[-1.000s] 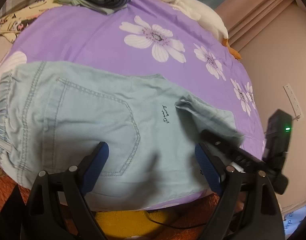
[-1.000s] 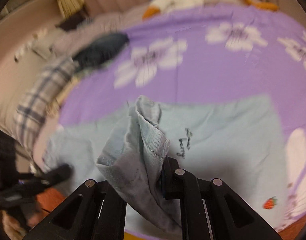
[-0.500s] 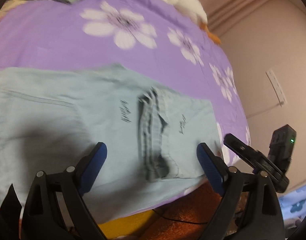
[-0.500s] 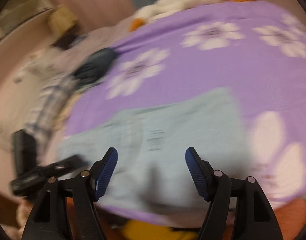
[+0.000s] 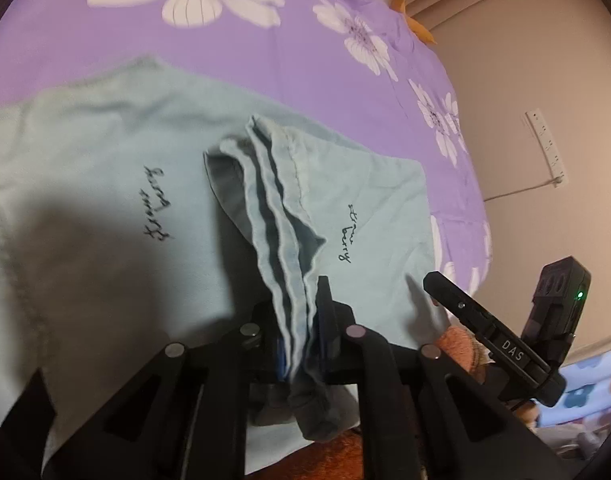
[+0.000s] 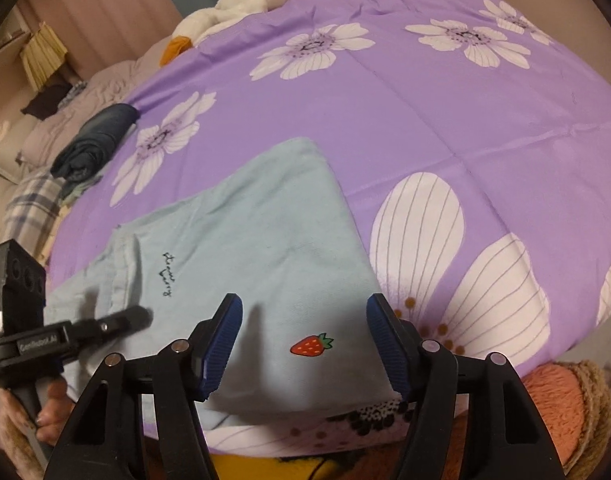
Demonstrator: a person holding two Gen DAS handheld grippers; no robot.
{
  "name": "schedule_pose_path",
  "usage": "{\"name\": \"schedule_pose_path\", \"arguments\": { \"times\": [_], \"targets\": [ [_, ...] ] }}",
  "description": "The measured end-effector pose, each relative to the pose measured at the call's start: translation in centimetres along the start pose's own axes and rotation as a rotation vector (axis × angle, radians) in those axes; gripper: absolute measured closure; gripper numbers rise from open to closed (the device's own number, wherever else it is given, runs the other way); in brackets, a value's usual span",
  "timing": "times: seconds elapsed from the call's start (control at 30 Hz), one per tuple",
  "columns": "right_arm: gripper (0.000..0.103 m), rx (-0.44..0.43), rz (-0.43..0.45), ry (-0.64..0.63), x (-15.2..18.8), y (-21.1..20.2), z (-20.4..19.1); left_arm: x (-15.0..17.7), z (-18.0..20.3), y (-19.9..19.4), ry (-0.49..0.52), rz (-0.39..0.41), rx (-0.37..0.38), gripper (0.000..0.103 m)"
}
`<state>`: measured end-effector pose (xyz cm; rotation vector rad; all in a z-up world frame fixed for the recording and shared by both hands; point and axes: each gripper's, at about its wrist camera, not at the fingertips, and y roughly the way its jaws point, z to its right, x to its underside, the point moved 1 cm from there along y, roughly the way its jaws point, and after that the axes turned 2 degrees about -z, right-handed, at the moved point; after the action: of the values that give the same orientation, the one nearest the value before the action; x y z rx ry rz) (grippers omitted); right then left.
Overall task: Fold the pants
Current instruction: 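Grasp the folded jeans layers with the left tool while the right tool opens and withdraws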
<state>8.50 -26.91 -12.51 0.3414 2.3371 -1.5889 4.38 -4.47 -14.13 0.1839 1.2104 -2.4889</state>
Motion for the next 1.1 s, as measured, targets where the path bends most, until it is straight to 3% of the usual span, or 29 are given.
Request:
{"name": "schedule_pose_path", "arguments": {
  "times": [0.13,0.27,0.33,0.37,0.43,0.53,1.1],
  "targets": [
    [0.037,0.002,0.005,-0.018,0.1,-0.1,-0.4,-0.5,1.0,-2.5,0.059,0.081,-0.041,0.093],
    [0.038,0.004,0.012,-0.027,-0.2,0.1,-0.7,-0.3,-0.1,-1.2,0.054,0.029,-0.106,0.089],
    [0.044,0.028,0.023,-0.040,-0.5,0.3,-1.0,0.3,-0.6,-0.5,0.053,0.015,-0.137,0.088],
    [0.045,0.034,0.031,-0.047,-0.6,0.4,-1.2,0.5,-0.6,-0.5,0.061,0.032,-0.130,0.088],
    [0.059,0.037,0.024,-0.068,-0.6,0.9,-1.4,0.8,-0.8,-0.6,0.065,0.027,-0.125,0.088],
    [0.068,0.082,0.005,-0.088,-0.2,1.7,-1.5,1.2,-1.2,-1.0,0.046,0.016,-0.112,0.086],
    [0.068,0.098,0.026,-0.125,2.0,1.0,-1.2,4.5,-1.0,-1.9,0.017,0.062,-0.122,0.081]
  ]
}}
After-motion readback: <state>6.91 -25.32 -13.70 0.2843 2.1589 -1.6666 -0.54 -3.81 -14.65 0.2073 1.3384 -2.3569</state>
